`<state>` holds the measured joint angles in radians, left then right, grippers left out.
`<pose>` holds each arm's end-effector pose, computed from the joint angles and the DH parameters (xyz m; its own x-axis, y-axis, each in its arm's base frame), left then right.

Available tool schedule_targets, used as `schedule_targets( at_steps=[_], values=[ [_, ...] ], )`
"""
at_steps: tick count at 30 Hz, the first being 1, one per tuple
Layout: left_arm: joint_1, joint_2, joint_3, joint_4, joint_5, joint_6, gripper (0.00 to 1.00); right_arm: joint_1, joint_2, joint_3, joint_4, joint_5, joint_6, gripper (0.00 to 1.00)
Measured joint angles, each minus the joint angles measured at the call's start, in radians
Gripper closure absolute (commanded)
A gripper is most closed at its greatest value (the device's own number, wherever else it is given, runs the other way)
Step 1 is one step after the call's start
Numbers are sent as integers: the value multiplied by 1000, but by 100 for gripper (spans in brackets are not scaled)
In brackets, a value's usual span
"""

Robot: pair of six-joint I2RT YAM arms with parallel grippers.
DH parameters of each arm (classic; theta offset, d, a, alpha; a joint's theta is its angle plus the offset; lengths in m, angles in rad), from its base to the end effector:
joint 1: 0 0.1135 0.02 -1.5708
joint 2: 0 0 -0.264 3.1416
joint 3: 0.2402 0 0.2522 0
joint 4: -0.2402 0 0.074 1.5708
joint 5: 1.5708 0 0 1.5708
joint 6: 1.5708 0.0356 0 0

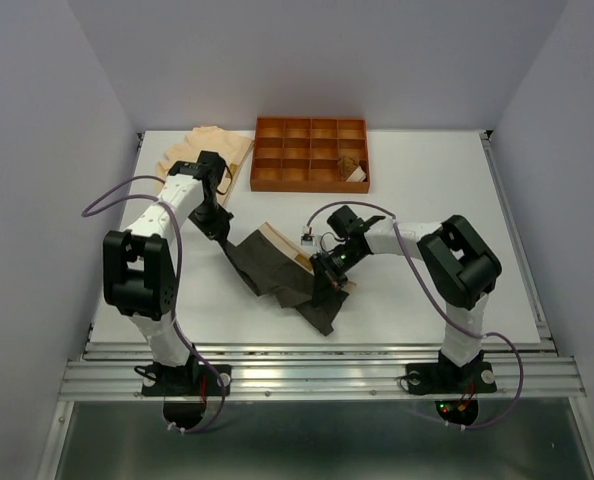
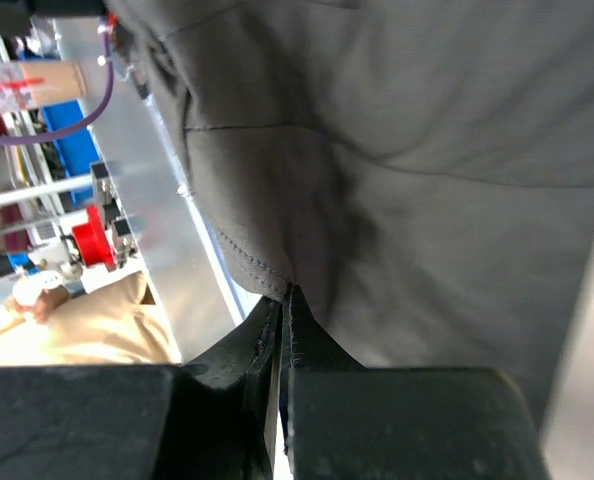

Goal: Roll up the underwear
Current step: Fold the underwear

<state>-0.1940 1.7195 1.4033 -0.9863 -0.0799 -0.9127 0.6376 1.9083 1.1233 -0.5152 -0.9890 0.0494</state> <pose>0.3338 -0.0627 0.2499 -0.7143 -0.6634 -0.2230 -0.6437 0.7478 -0.1627 0.2620 0.2311 0.1417 -0.7984 -0.5577 -0.2272 -0.4677 0.3366 0.8173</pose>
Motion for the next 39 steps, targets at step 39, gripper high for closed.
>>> schedule_targets(
  at_steps=[39],
  values=[
    [-20,363,266,90,14,-63,99,-48,97,67,-32,204,6,81]
  ],
)
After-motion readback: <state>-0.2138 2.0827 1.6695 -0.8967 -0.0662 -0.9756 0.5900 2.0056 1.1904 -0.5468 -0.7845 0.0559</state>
